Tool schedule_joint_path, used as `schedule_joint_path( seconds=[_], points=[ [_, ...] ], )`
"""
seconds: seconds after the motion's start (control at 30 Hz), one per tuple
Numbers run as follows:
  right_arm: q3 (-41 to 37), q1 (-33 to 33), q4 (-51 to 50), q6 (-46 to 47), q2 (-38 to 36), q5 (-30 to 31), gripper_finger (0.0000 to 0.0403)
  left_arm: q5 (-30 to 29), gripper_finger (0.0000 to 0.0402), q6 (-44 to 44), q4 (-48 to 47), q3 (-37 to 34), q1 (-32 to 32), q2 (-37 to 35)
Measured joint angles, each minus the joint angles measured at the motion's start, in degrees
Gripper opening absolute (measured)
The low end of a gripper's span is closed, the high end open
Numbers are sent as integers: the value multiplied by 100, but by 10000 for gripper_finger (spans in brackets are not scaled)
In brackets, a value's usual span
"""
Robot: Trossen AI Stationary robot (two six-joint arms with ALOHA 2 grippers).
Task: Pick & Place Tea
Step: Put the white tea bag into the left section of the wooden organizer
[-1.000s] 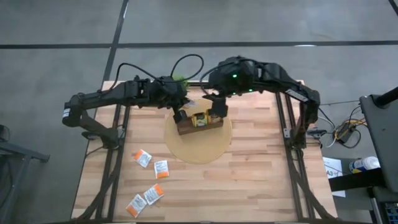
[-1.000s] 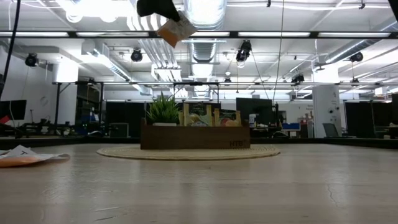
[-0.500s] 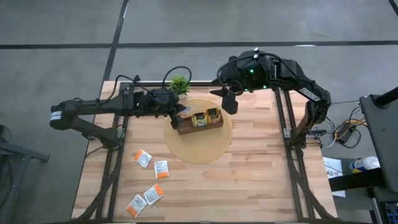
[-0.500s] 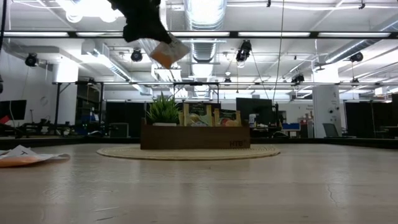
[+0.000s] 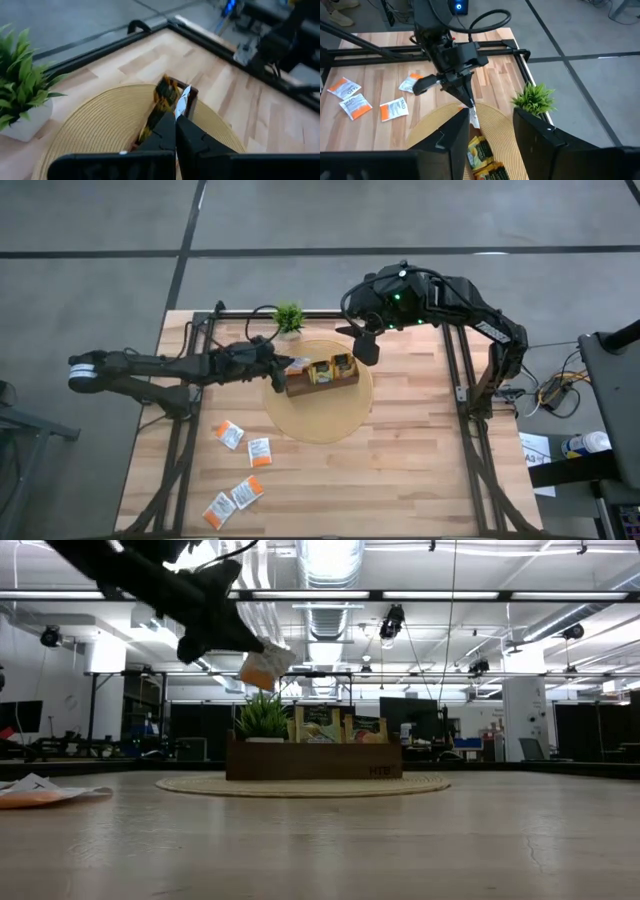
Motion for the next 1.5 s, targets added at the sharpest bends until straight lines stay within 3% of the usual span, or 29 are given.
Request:
schedule_joint_path(
  seconds=[0.2,0.4,0.73,1.5],
  points=[
    [0,0,2,-12,0,0,140,-230,0,-231,1534,-872,145,4],
    [0,0,4,-17,0,0,134,-271,0,-540,1910,-1305,318,24],
    [0,-2,20,-17,0,2,134,-261,0,-695,2173,-1505,417,119],
    [0,-2,31,-57,0,4,122,27,0,-721,3167,-1361,492,1674]
  ],
)
